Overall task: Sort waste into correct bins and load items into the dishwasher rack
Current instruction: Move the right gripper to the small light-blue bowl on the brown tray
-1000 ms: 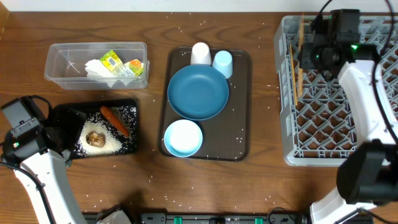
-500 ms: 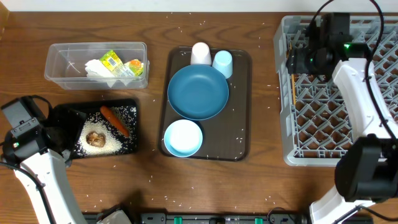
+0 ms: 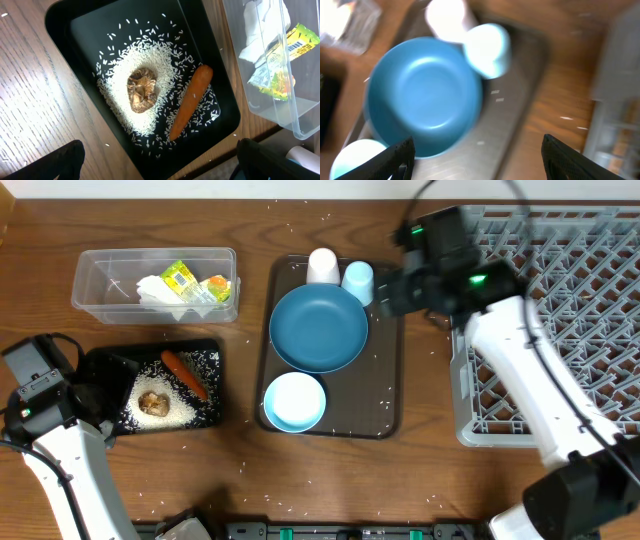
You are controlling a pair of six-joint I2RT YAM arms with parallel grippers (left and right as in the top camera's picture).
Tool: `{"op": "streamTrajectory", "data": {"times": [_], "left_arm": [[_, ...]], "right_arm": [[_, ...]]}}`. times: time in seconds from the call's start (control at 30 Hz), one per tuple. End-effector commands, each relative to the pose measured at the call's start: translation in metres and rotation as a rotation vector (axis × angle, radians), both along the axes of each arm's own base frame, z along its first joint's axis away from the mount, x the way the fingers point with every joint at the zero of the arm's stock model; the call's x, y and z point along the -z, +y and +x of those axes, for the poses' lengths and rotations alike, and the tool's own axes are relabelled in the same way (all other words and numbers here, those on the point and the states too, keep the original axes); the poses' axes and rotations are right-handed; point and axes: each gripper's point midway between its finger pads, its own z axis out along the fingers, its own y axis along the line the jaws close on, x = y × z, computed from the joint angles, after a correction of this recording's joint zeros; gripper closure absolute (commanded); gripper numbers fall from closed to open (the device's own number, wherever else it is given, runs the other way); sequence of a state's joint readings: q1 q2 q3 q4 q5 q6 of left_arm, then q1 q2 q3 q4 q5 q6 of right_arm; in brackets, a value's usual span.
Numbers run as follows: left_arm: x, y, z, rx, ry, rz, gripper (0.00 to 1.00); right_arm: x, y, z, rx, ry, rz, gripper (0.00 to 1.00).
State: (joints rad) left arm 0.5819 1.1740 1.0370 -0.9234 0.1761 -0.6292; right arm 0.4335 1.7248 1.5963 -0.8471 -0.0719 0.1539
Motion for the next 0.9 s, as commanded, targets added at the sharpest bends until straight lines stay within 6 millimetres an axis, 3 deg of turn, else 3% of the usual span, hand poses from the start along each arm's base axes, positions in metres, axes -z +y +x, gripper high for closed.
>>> {"op": "streamTrajectory", "data": {"times": [0.0, 0.2, 0.33, 0.5, 0.67, 0.87], "left_arm": [[0.001, 0.002, -0.003, -0.014, 0.009, 0.005, 0.02], [0.001, 0.002, -0.004, -0.014, 0.009, 0.005, 0.02], [0.001, 0.002, -0.003, -0.014, 0.009, 0.005, 0.02], [0.001, 0.002, -0.003, -0.014, 0.009, 0.005, 0.02], [0.001, 0.002, -0.003, -0.014, 0.009, 0.005, 0.02], [0.001, 0.002, -0.003, -0.014, 0.009, 0.005, 0.02]], "right_arm": [[0.024, 0.029, -0.006, -0.021, 0.048, -0.018, 0.24], [0.075, 0.075, -0.024, -0.103, 0.142, -0.059, 0.24], [0.107, 0.1, -0.048, -0.134, 0.237, -0.063, 0.3], [0.108, 0.127, -0.071, -0.182, 0.24, -0.068, 0.31], [0.108, 0.142, -0.092, -0.157, 0.28, -0.053, 0.29], [0.108, 0.171, -0.13, -0.259, 0.309, -0.041, 0.28]]}}
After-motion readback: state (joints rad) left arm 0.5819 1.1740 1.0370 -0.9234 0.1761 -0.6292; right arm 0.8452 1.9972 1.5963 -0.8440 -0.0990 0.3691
